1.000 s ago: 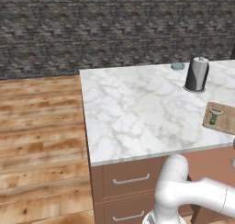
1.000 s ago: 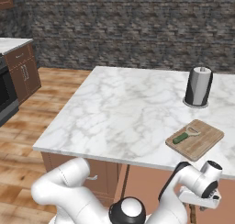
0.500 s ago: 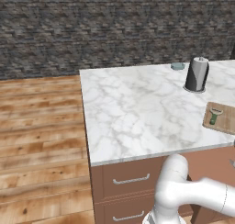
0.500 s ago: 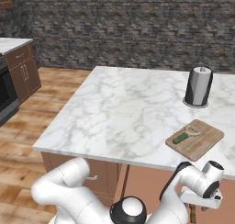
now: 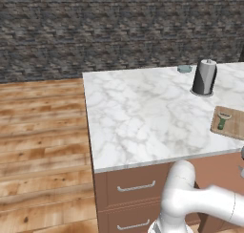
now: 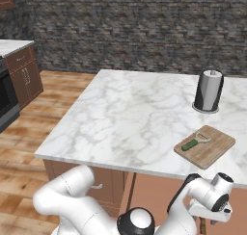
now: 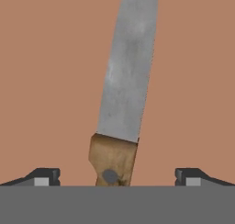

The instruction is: Open the drawer on the right and place the cutting tools on the cutting board.

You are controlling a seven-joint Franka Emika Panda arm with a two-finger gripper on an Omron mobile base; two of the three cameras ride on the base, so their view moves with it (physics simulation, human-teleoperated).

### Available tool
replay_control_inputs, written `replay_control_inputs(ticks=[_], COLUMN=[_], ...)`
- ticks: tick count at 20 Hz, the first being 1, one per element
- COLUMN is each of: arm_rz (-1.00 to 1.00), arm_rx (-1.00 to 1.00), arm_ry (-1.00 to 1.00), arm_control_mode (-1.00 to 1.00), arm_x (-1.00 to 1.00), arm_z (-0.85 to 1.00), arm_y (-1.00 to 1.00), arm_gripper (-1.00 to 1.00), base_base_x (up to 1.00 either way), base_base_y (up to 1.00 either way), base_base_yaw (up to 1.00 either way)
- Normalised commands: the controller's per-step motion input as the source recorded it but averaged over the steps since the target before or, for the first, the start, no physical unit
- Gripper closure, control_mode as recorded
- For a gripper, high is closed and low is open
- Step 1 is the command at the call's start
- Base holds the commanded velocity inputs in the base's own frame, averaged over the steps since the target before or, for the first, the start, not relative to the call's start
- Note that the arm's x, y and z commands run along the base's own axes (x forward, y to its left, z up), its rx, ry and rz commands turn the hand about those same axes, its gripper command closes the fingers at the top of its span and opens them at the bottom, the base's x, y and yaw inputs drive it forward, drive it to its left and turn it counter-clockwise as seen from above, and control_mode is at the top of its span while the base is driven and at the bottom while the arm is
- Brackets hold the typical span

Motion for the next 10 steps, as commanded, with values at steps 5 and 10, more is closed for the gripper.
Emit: replay_control_inputs(ticks=[5,10], arm_rz=[0.00,0.00], arm_rx=[0.00,0.00], arm_ry=[0.00,0.00], arm_control_mode=[-1.00,-1.00], arm_x=[0.00,0.00], arm_z=[-0.03,0.00], arm_y=[0.00,0.00], arm_gripper=[-1.00,1.00], base_base_x=[0.00,0.00], base_base_y=[0.00,0.00], base_base_yaw=[0.00,0.00])
